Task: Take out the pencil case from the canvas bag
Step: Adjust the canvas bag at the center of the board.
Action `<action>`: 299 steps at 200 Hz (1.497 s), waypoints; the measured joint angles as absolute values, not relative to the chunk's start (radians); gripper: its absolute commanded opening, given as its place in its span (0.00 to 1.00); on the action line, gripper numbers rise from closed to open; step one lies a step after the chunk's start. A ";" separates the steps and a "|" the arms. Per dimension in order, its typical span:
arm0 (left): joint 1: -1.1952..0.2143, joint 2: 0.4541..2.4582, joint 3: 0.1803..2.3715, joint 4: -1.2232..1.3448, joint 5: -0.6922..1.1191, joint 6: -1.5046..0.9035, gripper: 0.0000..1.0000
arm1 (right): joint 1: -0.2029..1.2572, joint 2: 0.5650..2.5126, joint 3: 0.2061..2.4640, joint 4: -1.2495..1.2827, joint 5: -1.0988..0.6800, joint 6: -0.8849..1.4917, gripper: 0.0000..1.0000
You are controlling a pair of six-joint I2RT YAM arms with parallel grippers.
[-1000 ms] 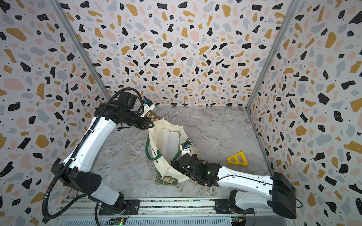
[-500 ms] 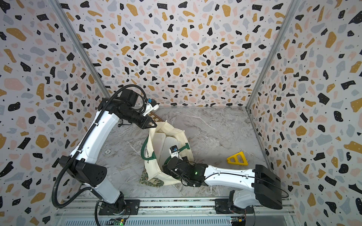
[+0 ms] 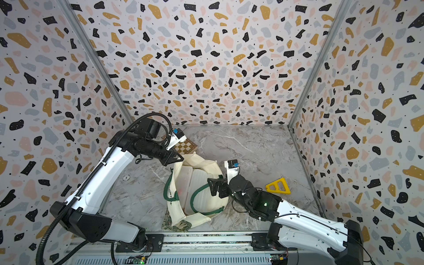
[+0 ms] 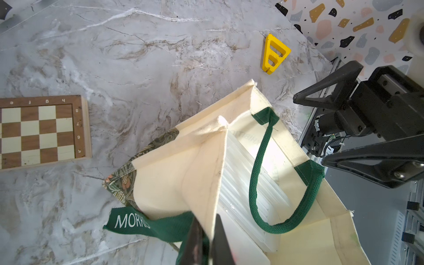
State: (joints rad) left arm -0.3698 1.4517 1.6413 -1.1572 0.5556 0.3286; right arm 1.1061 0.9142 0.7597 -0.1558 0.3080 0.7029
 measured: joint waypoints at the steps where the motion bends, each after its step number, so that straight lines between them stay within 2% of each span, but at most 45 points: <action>1: -0.371 1.453 1.643 -1.159 0.555 0.329 0.00 | 1.107 0.916 0.761 -0.155 0.307 0.702 1.00; 48: -0.378 1.535 1.806 -1.257 0.546 0.353 0.00 | 1.234 1.093 0.890 -0.083 0.291 0.656 1.00; 95: -0.382 1.618 1.958 -1.328 0.587 0.422 0.00 | 1.230 1.305 0.926 -0.028 0.288 0.678 1.00; 130: -0.383 1.623 2.016 -1.362 0.605 0.504 0.00 | 1.219 1.353 0.892 0.002 0.285 0.735 0.99; 171: -0.392 1.615 1.998 -1.356 0.599 0.563 0.00 | 1.217 1.276 0.818 -0.014 0.316 0.806 0.99; 248: -0.405 1.493 1.827 -1.238 0.603 0.583 0.00 | 1.130 0.866 0.646 -0.217 0.394 0.879 0.94; 299: -0.413 1.477 1.774 -1.176 0.605 0.555 0.00 | 1.198 0.904 0.630 -0.182 0.390 0.908 0.93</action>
